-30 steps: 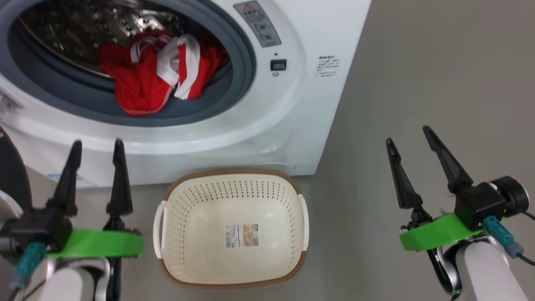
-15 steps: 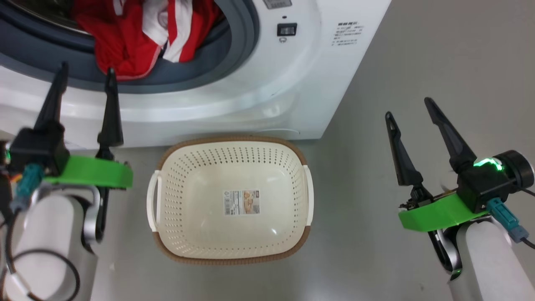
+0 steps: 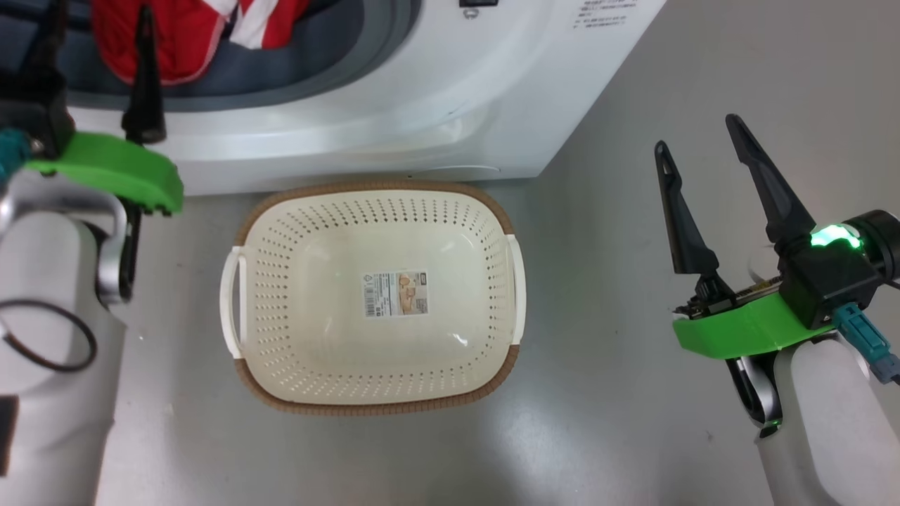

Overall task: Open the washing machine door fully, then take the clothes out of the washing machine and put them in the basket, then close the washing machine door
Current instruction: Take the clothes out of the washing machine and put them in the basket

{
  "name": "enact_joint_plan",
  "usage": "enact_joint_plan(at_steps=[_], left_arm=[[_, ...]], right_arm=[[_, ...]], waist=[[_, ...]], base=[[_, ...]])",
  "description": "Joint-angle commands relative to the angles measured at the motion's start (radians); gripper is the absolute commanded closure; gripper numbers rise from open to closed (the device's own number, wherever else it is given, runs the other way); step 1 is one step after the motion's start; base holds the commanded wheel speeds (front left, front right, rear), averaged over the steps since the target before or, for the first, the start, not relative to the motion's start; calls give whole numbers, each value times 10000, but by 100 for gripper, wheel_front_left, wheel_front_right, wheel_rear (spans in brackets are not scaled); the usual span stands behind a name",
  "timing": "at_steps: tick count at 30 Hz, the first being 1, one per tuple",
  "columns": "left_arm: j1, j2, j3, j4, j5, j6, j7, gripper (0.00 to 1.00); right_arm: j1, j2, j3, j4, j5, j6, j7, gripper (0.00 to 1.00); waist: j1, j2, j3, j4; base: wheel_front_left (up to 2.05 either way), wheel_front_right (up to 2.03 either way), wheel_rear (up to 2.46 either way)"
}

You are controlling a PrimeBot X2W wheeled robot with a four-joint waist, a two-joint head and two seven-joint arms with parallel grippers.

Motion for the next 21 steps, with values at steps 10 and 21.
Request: enact_joint_plan(at_steps=[10, 21], left_arm=[[-1540, 788, 66, 1937, -14, -373, 835, 0], [-2598, 1120, -395, 3680, 231, -578, 2083, 0]], right_arm=[[-219, 22, 223, -286, 11, 62, -61, 0], [-318, 22, 317, -271, 302, 62, -61, 0]], waist=[[0, 0, 522, -338], [0, 0, 840, -709]], base=[[0, 0, 0], [0, 0, 0]])
